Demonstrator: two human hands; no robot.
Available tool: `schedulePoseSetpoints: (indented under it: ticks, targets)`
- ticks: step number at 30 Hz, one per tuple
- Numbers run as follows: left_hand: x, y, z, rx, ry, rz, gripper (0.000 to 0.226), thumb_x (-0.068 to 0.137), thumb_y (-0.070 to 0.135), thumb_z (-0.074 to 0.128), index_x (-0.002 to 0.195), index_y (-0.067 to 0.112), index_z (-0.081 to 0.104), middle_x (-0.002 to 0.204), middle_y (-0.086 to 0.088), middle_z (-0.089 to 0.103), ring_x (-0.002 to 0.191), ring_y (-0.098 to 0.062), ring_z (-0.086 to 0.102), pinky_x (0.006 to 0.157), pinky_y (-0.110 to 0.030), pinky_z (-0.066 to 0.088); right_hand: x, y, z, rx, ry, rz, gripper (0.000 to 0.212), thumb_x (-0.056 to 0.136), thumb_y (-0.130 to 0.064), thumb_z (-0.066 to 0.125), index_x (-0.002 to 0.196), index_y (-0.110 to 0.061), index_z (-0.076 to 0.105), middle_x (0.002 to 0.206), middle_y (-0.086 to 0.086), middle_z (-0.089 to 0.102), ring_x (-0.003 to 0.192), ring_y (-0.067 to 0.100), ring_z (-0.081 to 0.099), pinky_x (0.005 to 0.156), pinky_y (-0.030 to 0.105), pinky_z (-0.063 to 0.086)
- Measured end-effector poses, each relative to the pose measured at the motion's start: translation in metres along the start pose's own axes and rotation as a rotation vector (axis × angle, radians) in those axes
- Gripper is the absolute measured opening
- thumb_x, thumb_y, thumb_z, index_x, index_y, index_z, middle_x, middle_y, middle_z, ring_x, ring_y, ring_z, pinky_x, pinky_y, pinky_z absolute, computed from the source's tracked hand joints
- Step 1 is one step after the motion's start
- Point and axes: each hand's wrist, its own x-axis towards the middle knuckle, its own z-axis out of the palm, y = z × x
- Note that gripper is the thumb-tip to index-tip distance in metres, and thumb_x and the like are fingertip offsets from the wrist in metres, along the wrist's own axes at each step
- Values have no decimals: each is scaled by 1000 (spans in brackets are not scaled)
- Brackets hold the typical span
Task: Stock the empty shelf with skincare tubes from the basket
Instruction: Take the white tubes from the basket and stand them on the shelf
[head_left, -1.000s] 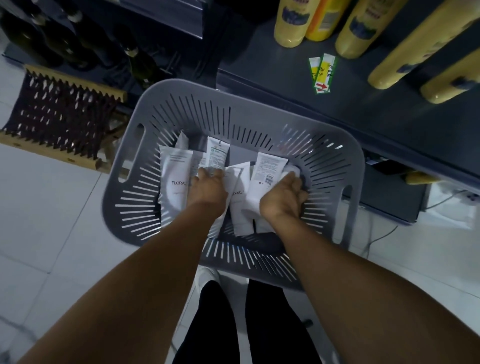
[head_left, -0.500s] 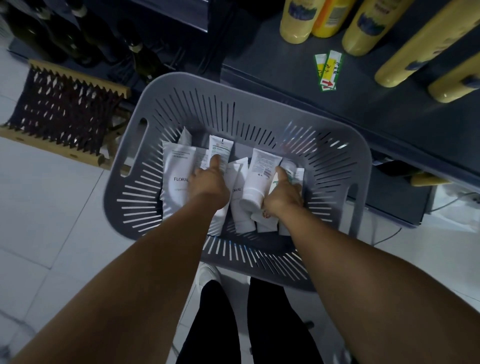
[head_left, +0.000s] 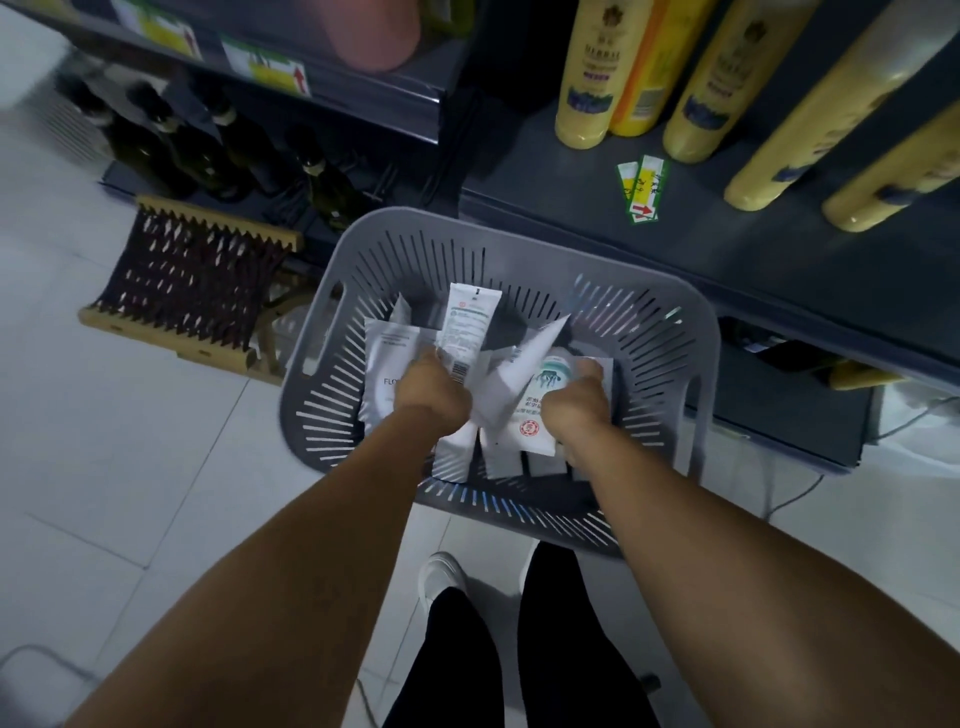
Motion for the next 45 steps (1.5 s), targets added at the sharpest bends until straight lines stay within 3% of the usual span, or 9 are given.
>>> schedulePoseSetpoints:
  ticks: [3,6,11,15,20,25,28,35,45]
  targets:
    - [-16,8,-22,-41,22,72,40,81,5,59,120,9,53,115,-10,63,107,-32,60,87,-34,52,-21,-8,-11,91,-74,-74,50,89,8,37,122,-27,51,114,10,60,94,30,62,73,37,55]
    - [-38,23,-45,-132,20,178,42,80,0,59,120,9,53,112,-8,65,100,-27,62,82,-33,55,-50,-31,-25,259,-166,-115,39,92,5,38,96,-25,63,108,11,66,84,26,67,60,29,54]
    - [-84,65,-96,-263,-4,419,45,79,5,71,120,14,55,103,0,63,91,-15,59,74,-26,47,-105,-80,-62,418,-234,-195,26,98,-11,47,93,-18,71,100,12,70,80,20,68,79,38,59]
    - [-116,99,-136,-360,-23,566,60,75,0,72,129,16,50,110,1,64,98,-14,60,79,-28,51,-157,-111,-102,541,-291,-302,31,96,2,43,113,-6,67,105,17,70,89,25,66,76,32,59]
    - [-155,141,-179,-426,-40,714,65,69,4,80,127,17,53,114,2,68,103,-16,64,92,-39,53,-207,-129,-148,525,-350,-538,44,90,15,47,122,-13,61,98,11,69,81,21,67,68,22,58]
    - [-197,191,-203,-482,-5,866,60,71,-4,75,124,14,54,109,1,68,98,-15,65,80,-25,55,-242,-149,-185,459,-68,-759,19,87,-6,67,104,-12,65,78,7,67,61,12,59,56,20,49]
    - [-221,225,-212,-484,7,934,60,71,-1,76,124,16,54,106,3,68,94,-14,66,77,-28,57,-256,-162,-209,541,104,-819,10,86,-17,71,88,-21,61,76,-1,65,60,8,56,57,23,46]
    - [-253,292,-218,-445,40,1010,59,75,4,75,124,21,48,103,10,57,90,-7,57,73,-20,46,-267,-188,-282,648,276,-895,7,88,-25,67,92,-25,62,107,0,69,95,15,66,81,30,53]
    - [-233,383,-196,-394,123,959,52,77,5,74,121,21,51,101,10,58,93,-11,57,77,-24,43,-228,-213,-375,488,479,-938,24,92,-18,62,115,-14,59,104,-4,61,96,13,59,82,29,46]
